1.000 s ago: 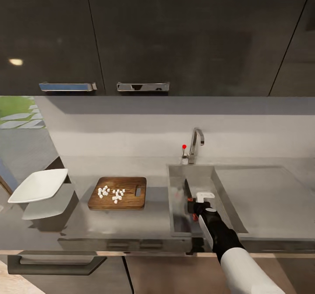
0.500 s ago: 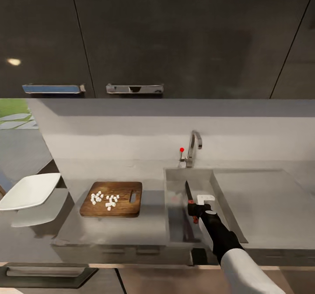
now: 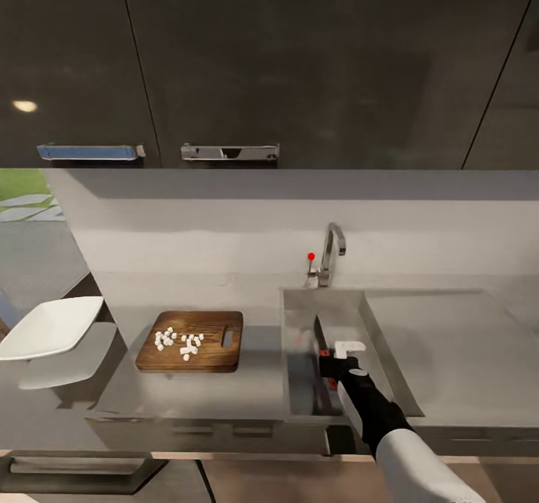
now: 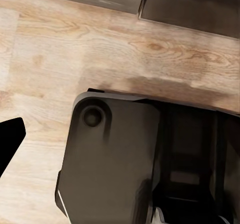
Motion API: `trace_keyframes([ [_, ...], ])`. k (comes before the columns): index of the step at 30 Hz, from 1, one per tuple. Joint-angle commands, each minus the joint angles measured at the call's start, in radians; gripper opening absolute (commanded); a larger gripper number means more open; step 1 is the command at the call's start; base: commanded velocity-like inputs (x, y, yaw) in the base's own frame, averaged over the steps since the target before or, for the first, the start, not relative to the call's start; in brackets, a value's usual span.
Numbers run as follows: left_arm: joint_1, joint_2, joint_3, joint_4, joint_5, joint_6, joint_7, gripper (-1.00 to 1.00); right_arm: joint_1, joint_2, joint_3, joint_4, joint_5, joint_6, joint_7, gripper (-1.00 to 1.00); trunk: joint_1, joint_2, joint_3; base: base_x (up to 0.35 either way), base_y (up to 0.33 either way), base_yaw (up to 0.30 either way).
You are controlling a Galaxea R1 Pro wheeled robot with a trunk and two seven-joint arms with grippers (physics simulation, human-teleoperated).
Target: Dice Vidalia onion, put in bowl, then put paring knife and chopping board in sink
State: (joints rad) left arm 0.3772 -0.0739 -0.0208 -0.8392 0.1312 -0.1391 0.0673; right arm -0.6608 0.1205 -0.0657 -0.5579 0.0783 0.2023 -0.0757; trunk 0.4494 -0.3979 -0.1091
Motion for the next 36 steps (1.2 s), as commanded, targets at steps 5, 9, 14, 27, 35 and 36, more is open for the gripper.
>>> trace_keyframes([
  [5, 0.0, 0.0, -0.002, 0.0, 0.01, -0.002, 0.003, 1.0, -0.001, 0.002, -0.005, 0.004, 0.008, 0.002, 0.001, -1.0, 0.001, -0.002, -0.002, 0.0, 0.0, 0.0],
  [9, 0.0, 0.0, -0.002, 0.001, 0.01, -0.002, 0.003, 1.0, 0.0, 0.001, -0.005, 0.004, 0.008, 0.002, -0.001, 1.0, 0.001, -0.002, -0.002, 0.0, 0.0, 0.0],
  [14, 0.0, 0.0, -0.002, 0.002, 0.01, -0.002, 0.003, 1.0, -0.001, 0.0, -0.005, 0.0, 0.008, 0.002, -0.001, 1.0, 0.001, -0.002, -0.002, 0.0, 0.0, 0.0],
  [27, 0.0, 0.0, -0.002, 0.004, 0.01, -0.002, 0.003, 1.0, 0.0, 0.014, 0.004, -0.495, 0.006, 0.314, -0.003, 1.0, 0.001, -0.002, -0.002, 0.0, 0.0, 0.0],
  [35, -0.002, 0.0, -0.002, 0.016, 0.011, -0.002, 0.003, 1.0, 0.026, 0.034, 0.01, -0.656, 0.005, 0.355, 0.002, 1.0, 0.001, -0.002, -0.002, 0.0, 0.0, 0.0],
  [36, -0.002, 0.0, -0.002, 0.017, 0.011, -0.002, 0.003, 1.0, 0.042, 0.035, 0.01, -0.679, 0.005, 0.353, 0.003, 1.0, 0.001, -0.002, -0.002, 0.0, 0.0, 0.0],
])
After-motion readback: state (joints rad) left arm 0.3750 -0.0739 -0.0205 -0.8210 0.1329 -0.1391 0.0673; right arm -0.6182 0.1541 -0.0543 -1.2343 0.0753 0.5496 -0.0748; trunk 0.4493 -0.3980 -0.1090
